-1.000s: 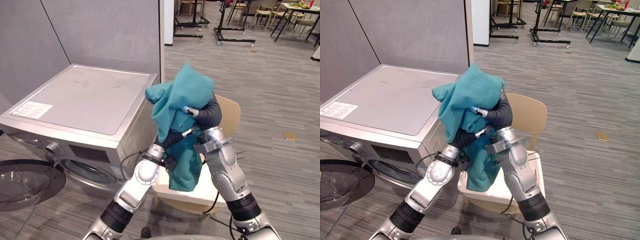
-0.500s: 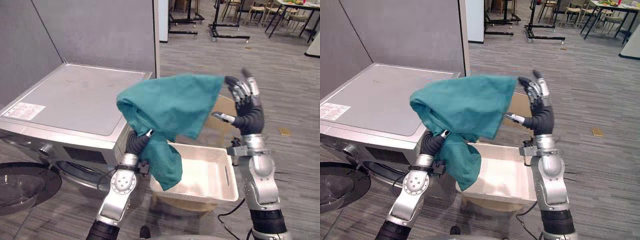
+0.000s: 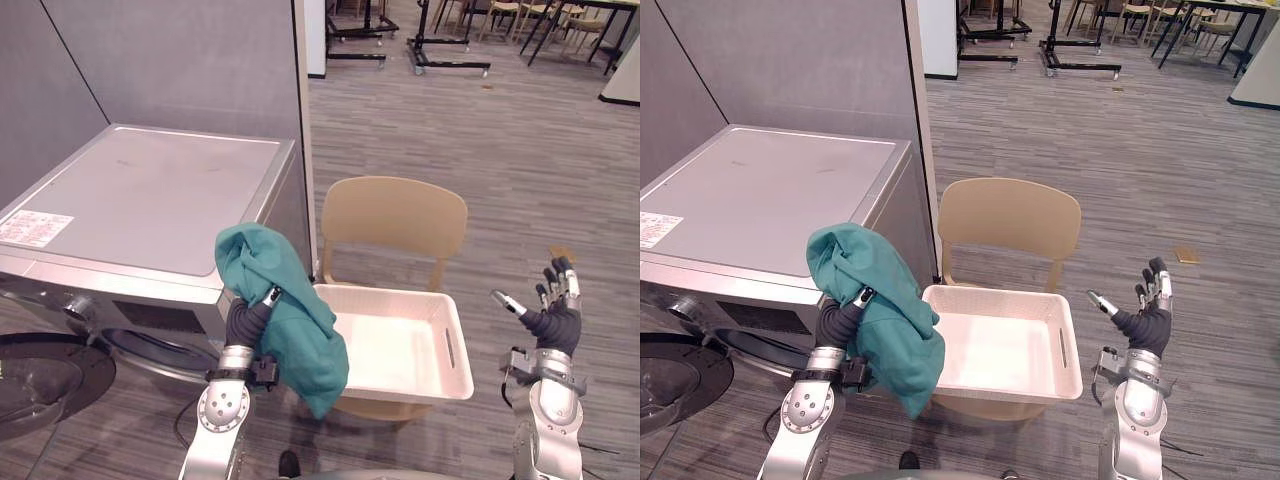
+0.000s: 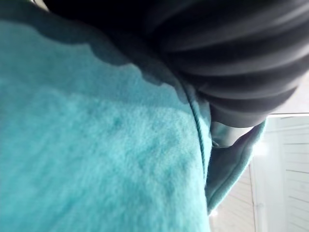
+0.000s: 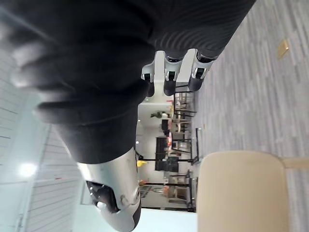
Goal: Pick up the laundry basket with both hands and put the clothes into the washing machine.
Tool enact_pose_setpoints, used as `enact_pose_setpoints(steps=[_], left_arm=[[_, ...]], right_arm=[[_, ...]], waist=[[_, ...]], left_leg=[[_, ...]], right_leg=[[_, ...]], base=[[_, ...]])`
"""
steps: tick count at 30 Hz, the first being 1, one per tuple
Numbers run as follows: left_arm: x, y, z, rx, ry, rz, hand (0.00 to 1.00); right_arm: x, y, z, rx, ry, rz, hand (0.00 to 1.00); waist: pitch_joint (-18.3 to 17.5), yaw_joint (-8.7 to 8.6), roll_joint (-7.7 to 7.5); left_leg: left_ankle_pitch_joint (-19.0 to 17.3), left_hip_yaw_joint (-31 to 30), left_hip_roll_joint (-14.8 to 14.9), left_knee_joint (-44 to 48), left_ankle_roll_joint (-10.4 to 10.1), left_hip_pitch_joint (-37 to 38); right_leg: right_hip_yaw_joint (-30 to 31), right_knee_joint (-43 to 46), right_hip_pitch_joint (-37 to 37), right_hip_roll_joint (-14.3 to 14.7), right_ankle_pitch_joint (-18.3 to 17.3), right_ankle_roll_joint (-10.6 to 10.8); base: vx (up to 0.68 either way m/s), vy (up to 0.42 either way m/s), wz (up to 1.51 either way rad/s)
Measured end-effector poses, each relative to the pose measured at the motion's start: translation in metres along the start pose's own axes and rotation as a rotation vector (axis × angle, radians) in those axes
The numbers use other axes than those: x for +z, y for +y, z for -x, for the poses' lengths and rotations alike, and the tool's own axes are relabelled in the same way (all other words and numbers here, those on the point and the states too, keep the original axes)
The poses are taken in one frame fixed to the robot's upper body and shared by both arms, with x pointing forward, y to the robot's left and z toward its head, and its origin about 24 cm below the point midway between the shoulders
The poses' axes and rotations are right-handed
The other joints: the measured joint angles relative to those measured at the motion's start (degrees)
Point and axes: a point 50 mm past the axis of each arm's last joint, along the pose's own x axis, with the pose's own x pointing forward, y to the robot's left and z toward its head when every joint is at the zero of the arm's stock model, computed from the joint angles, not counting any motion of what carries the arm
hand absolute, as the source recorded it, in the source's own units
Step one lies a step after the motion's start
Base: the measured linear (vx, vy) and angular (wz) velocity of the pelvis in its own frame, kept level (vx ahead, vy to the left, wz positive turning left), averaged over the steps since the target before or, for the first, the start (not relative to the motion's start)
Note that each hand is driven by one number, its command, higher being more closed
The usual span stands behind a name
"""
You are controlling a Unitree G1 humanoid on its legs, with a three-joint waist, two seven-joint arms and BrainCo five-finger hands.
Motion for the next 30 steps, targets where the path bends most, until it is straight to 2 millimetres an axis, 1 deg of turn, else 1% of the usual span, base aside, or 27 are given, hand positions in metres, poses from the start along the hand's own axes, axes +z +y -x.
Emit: enact_pose_setpoints(steps=[1,2,3,5,6,7,8,10,12,14,16,19,20,21,22,26,28,30], left_arm=[[-0.003,0.003,0.004,0.025,0.019,0.006,1.0],[-0.005,0.005,0.007,0.039,0.031,0.009,1.0],[-0.008,0.007,0.011,0.056,0.05,0.012,1.0],[-0.015,0.009,0.023,0.074,0.103,0.035,1.0],[-0.017,0.009,0.026,0.078,0.115,0.04,1.0],[-0.021,0.009,0.03,0.088,0.14,0.056,1.0],[-0.023,0.009,0.033,0.093,0.154,0.065,1.0],[-0.034,0.007,0.039,0.094,0.208,0.103,1.0],[-0.041,0.006,0.045,0.095,0.25,0.112,1.0],[-0.046,0.004,0.049,0.088,0.281,0.115,1.0],[-0.056,0.001,0.056,0.068,0.331,0.116,1.0],[-0.069,-0.005,0.063,0.042,0.405,0.118,1.0],[-0.073,-0.007,0.066,0.034,0.427,0.119,1.0],[-0.074,-0.007,0.067,0.032,0.437,0.118,1.0],[-0.079,-0.009,0.07,0.026,0.463,0.113,1.0],[-0.089,-0.015,0.077,-0.006,0.517,0.106,1.0],[-0.091,-0.015,0.078,-0.012,0.529,0.096,1.0],[-0.091,-0.015,0.075,-0.009,0.524,0.088,1.0]], right_arm=[[-0.017,-0.01,0.007,-0.037,0.079,0.017,0.0],[-0.025,-0.015,0.011,-0.061,0.115,0.022,0.0],[-0.038,-0.024,0.02,-0.104,0.178,0.029,0.0],[-0.071,-0.047,0.046,-0.215,0.355,0.056,0.0],[-0.079,-0.053,0.054,-0.24,0.401,0.064,0.0],[-0.094,-0.062,0.068,-0.29,0.488,0.077,0.0],[-0.1,-0.066,0.076,-0.313,0.53,0.081,0.0],[-0.122,-0.075,0.104,-0.366,0.681,0.092,0.0],[-0.134,-0.075,0.124,-0.388,0.778,0.088,0.0],[-0.143,-0.074,0.136,-0.385,0.844,0.092,0.0],[-0.153,-0.067,0.149,-0.355,0.929,0.089,0.0],[-0.161,-0.054,0.164,-0.284,1.0,0.077,0.0],[-0.164,-0.046,0.167,-0.246,1.024,0.075,0.0],[-0.165,-0.044,0.169,-0.233,1.034,0.074,0.0],[-0.169,-0.041,0.175,-0.212,1.066,0.07,0.0],[-0.175,-0.037,0.184,-0.2,1.121,0.067,0.0],[-0.177,-0.034,0.185,-0.192,1.135,0.067,0.0],[-0.178,-0.032,0.183,-0.184,1.139,0.063,0.0]], waist=[[0.01,0.01,-0.02],[0.01,0.0,-0.02],[0.01,0.02,-0.02],[0.02,0.01,-0.01],[0.02,0.03,0.0],[0.02,0.04,0.0],[0.02,0.05,0.0],[0.1,0.03,-0.02],[0.18,0.1,-0.03],[0.24,0.17,-0.09],[0.48,0.6,-0.07],[0.42,0.71,-0.17],[0.44,0.72,-0.15],[0.44,0.72,-0.15],[0.42,0.77,-0.2],[0.38,0.71,-0.42],[0.46,0.79,-0.64],[0.84,0.82,-1.06]], left_leg=[[-0.01,-0.12,0.0,0.0,0.01,-0.1],[-0.01,-0.14,-0.01,0.0,0.01,-0.15],[-0.01,-0.16,-0.01,0.0,0.01,-0.2],[-0.06,-0.17,-0.09,0.0,0.07,-0.23],[-0.07,-0.16,-0.1,0.0,0.09,-0.23],[-0.08,-0.15,-0.13,0.01,0.1,-0.21],[-0.07,-0.14,-0.13,0.01,0.11,-0.14],[-0.2,0.0,-0.09,0.0,0.27,0.65],[-0.52,0.29,0.01,-0.01,0.34,1.52],[-1.12,0.58,0.05,-0.02,0.47,1.73],[-1.27,0.68,-0.11,-0.02,0.67,2.35],[-1.4,0.7,-0.38,-0.02,0.87,2.86],[-1.4,0.71,-0.53,-0.02,0.88,2.61],[-1.4,0.71,-0.67,-0.03,0.88,2.51],[-1.41,0.63,-0.97,-0.03,0.88,2.53],[-1.47,-0.7,-1.4,-0.03,1.0,2.63],[-1.47,-1.65,-1.73,-0.03,1.02,2.39],[-1.18,-2.89,-2.21,-0.01,0.81,1.88]], right_leg=[[-0.15,0.0,-0.01,-0.02,-0.04,0.05],[-0.2,0.0,-0.02,-0.02,-0.07,0.08],[-0.29,0.01,-0.03,-0.02,-0.14,0.16],[-0.4,0.1,0.04,-0.01,-0.24,0.26],[-0.39,0.15,0.15,0.0,-0.25,0.28],[-0.38,0.28,0.28,-0.01,-0.24,0.28],[-0.39,0.38,0.33,-0.02,-0.25,0.29],[-0.41,1.3,0.79,-0.18,-0.64,0.43],[-0.44,1.82,1.39,-0.39,-1.09,0.48],[-0.45,2.54,1.39,-0.86,-1.8,1.13],[-0.54,3.17,1.73,-1.01,-2.25,0.85],[-0.67,3.2,2.35,-1.15,-2.54,1.16],[-0.69,3.16,2.24,-1.18,-2.61,1.27],[-0.71,3.14,2.22,-1.2,-2.62,1.28],[-0.69,3.13,2.33,-1.32,-2.7,1.39],[-1.77,3.11,3.14,-1.93,-3.13,2.0],[-2.29,3.16,3.26,-2.07,-3.22,2.04],[-4.09,3.39,3.88,-2.21,-3.45,1.89]], base=[[0.01,-0.005,0.06],[0.02,-0.007,0.06],[0.03,-0.01,0.05],[0.03,-0.012,0.03],[0.04,-0.01,-0.01],[0.03,-0.007,0.0],[0.0,0.0,0.0],[0.0,0.0,0.0],[-0.02,0.001,0.01],[-0.06,0.022,0.0],[-0.05,0.02,0.03],[-0.06,0.016,0.06],[-0.02,0.022,0.09],[0.0,0.032,0.1],[0.02,0.025,0.09],[0.04,0.003,0.17],[0.08,0.003,0.18],[0.08,-0.007,0.41]])
